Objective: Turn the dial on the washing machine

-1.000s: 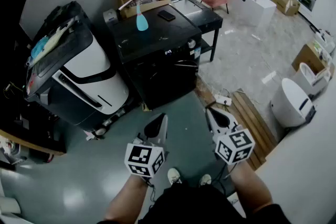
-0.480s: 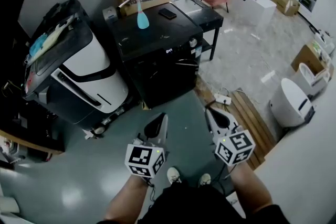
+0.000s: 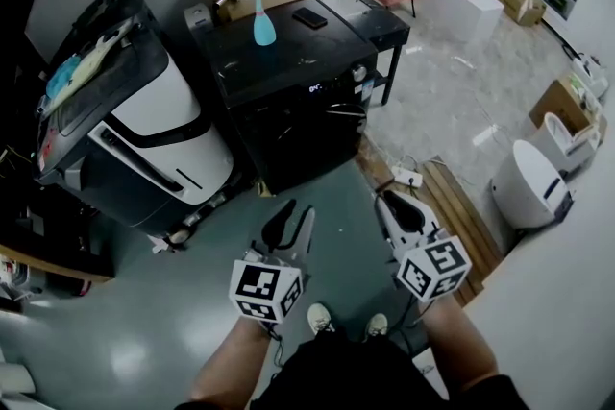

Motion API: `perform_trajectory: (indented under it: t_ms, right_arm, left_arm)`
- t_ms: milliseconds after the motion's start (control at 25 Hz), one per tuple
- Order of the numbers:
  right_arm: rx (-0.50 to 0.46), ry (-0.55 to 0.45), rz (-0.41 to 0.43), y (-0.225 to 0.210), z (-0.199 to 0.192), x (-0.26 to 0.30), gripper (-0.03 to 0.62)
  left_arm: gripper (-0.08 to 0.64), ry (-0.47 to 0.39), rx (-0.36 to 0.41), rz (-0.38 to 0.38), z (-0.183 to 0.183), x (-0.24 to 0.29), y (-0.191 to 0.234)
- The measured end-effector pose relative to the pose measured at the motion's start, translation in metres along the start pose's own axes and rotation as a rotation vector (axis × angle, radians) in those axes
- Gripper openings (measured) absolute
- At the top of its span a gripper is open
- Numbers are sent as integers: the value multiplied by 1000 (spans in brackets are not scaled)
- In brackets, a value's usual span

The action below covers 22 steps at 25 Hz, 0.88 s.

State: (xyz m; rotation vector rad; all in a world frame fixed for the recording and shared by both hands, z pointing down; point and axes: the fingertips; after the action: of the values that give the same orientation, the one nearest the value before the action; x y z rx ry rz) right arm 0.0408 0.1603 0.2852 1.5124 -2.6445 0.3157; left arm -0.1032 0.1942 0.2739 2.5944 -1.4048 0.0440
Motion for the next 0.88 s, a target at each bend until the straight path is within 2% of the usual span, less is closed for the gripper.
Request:
perform_trajectory:
  t_ms: [200, 360, 880]
  right_arm:
    - [-27, -10, -24, 14, 0, 16, 144]
    - [-47, -22, -39, 23, 1, 26, 200]
    - [-52, -26, -13, 15, 13, 66, 206]
  left_arm:
    - [212, 7, 24, -16, 0, -4, 17]
    - [246, 0, 42, -15, 2, -10, 32]
    - [258, 2, 47, 11, 11, 10, 60]
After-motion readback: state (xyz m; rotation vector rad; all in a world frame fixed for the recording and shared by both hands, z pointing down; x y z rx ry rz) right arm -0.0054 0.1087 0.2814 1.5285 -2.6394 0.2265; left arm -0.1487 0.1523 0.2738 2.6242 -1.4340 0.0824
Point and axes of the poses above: the fingertips, and each gripper's own axes: x forward along the fingers, y to its left, z out of its top, and after that the axes turned 9 degrees about -z, right-handed
